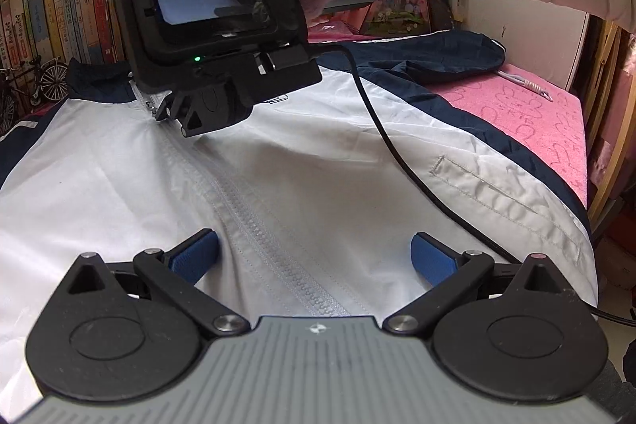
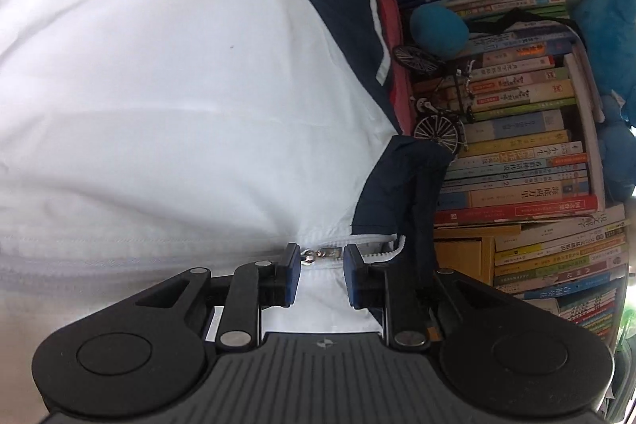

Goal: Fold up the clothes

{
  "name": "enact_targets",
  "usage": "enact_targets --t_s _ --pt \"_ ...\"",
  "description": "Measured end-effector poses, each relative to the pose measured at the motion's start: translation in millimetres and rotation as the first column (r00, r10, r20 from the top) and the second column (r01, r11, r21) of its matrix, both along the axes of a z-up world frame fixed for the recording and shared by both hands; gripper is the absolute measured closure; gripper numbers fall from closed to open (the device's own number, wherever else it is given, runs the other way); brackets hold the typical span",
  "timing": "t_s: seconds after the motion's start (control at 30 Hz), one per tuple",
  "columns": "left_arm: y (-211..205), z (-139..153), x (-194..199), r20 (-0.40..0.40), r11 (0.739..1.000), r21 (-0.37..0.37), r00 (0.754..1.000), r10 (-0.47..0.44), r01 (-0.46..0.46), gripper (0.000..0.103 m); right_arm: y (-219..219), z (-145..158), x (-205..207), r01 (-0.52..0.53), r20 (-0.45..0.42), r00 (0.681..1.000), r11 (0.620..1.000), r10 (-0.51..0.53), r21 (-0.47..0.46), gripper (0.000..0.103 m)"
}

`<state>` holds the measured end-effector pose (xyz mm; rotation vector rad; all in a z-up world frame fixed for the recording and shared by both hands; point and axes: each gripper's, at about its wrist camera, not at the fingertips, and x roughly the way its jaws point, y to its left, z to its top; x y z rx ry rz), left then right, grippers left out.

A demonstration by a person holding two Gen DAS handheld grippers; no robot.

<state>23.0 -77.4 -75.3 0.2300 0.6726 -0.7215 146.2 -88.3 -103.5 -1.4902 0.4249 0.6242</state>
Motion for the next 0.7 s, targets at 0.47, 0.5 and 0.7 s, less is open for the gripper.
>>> enact_targets --t_s 0.47,0.5,0.7 --pt "-1.5 0.3 -0.8 0.006 1.0 0.012 1.0 0.003 -0.003 0.0 5.7 -1.7 5.2 -0.01 0.007 1.0 1.0 0.011 -0.029 0.08" --pt "-1.7 0.4 -1.0 0.006 1.0 0.013 1.0 0.003 -0.003 0.0 6.4 -1.9 5.7 -0.009 0.01 1.0 1.0 0.01 -0.027 0.08" --pt "-4.9 0.3 -1.6 0.01 1.0 0.022 1.0 0.005 -0.006 0.0 11.0 -2.8 7.0 -0.003 0.018 1.0 1.0 0.003 -0.003 0.079"
